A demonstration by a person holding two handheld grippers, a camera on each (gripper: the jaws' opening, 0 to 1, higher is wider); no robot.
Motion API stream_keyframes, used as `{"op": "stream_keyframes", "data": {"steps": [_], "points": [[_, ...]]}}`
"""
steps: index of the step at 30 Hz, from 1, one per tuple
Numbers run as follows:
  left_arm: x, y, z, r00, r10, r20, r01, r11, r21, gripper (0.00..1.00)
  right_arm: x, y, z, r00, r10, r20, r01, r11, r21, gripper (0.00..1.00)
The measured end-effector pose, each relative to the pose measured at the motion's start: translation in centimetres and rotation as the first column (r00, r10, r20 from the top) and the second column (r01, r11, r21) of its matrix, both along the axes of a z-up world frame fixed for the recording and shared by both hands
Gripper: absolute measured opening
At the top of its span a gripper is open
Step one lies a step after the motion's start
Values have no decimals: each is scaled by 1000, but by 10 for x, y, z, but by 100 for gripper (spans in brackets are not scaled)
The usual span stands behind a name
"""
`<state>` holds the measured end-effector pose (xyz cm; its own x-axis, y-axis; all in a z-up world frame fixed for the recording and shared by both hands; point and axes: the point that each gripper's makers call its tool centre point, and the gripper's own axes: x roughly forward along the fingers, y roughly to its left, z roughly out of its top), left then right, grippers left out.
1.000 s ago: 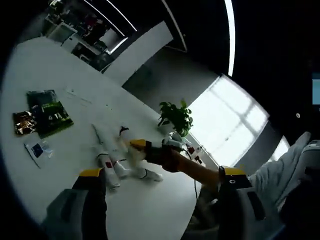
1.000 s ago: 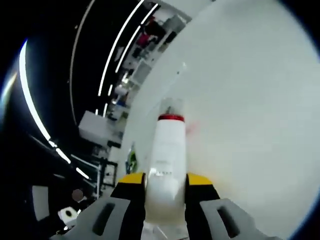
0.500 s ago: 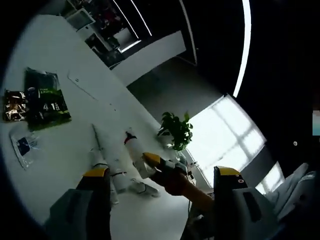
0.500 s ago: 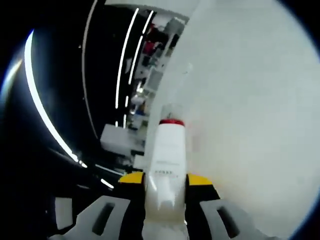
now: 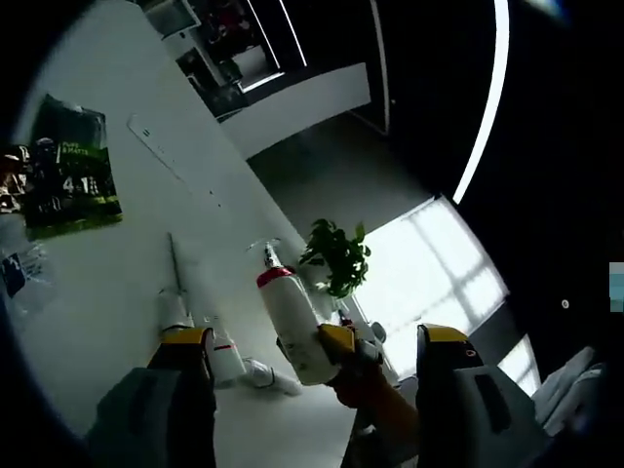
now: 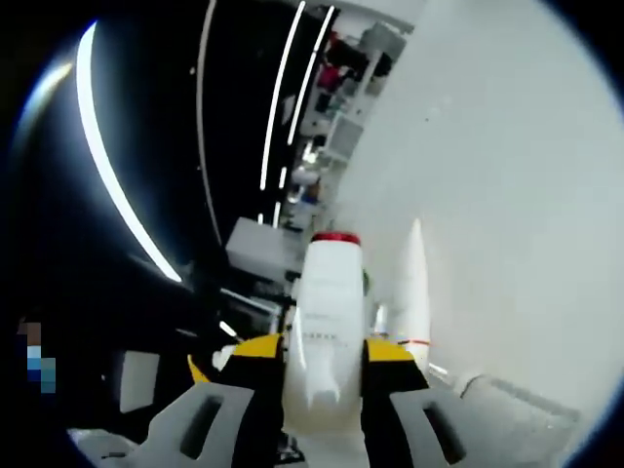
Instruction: Arrange the skincare products in the storage area until every visible bottle or jar stands upright without overlapping.
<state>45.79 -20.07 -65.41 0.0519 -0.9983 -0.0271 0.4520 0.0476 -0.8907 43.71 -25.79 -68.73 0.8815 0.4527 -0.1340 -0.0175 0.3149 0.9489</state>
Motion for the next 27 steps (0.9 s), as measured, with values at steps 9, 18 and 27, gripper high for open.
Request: {"op": "stream_keyframes", "data": {"steps": [9,18,27], "points": [[5,-2,-1,1000,2,-12,-2,1000,0,79,-18,49,29,993,92,71,-94,995,28,22],[6,-1,5,1000,-20,-5,19,1000,-16,68,-35,80,44,981,161,107,-164,986,29,22],[4,0,12,998,-69,-8,69,997,-43,57,-46,94,56,971,198,131,-201,980,4,22]]}}
